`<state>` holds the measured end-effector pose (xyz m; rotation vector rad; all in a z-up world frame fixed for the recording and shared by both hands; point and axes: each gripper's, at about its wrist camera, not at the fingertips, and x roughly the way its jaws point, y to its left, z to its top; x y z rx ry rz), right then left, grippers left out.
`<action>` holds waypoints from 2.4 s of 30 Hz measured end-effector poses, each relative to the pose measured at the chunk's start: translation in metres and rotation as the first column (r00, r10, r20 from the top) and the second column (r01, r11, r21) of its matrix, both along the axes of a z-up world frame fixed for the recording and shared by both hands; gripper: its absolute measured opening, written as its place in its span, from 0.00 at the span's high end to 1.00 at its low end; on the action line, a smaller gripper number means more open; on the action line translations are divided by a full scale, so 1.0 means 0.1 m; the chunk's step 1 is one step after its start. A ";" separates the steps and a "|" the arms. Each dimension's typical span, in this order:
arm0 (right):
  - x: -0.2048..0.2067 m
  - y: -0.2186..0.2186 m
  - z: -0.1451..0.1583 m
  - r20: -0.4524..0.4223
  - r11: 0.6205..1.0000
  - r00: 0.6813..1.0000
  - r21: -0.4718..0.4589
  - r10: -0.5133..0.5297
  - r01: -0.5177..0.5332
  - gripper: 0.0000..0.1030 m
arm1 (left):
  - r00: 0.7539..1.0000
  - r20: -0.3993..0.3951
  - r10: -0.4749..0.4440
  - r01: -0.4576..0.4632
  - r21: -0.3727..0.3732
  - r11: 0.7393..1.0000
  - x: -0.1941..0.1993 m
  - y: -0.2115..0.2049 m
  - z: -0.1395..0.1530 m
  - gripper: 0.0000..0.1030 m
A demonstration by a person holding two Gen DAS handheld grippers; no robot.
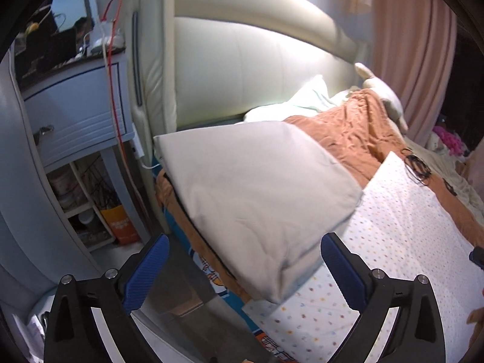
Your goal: Fold large clothes
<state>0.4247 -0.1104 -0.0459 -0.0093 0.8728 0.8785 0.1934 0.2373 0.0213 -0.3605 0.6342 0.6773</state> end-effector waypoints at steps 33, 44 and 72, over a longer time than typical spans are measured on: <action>-1.72 -2.38 0.77 0.284 0.974 0.933 0.097 -0.222 0.203 0.00 | 0.906 0.148 -0.396 0.357 0.231 0.905 -1.18 -2.26 0.62 0.01; -2.44 -2.94 0.70 0.355 0.960 0.892 0.117 -0.280 0.254 0.00 | 0.872 0.160 -0.462 0.419 0.244 0.875 -1.58 -2.76 0.51 0.01; -3.16 -3.02 0.22 0.377 0.937 0.858 0.118 -0.349 0.329 0.00 | 0.830 0.178 -0.528 0.475 0.271 0.837 -1.93 -2.97 0.13 0.01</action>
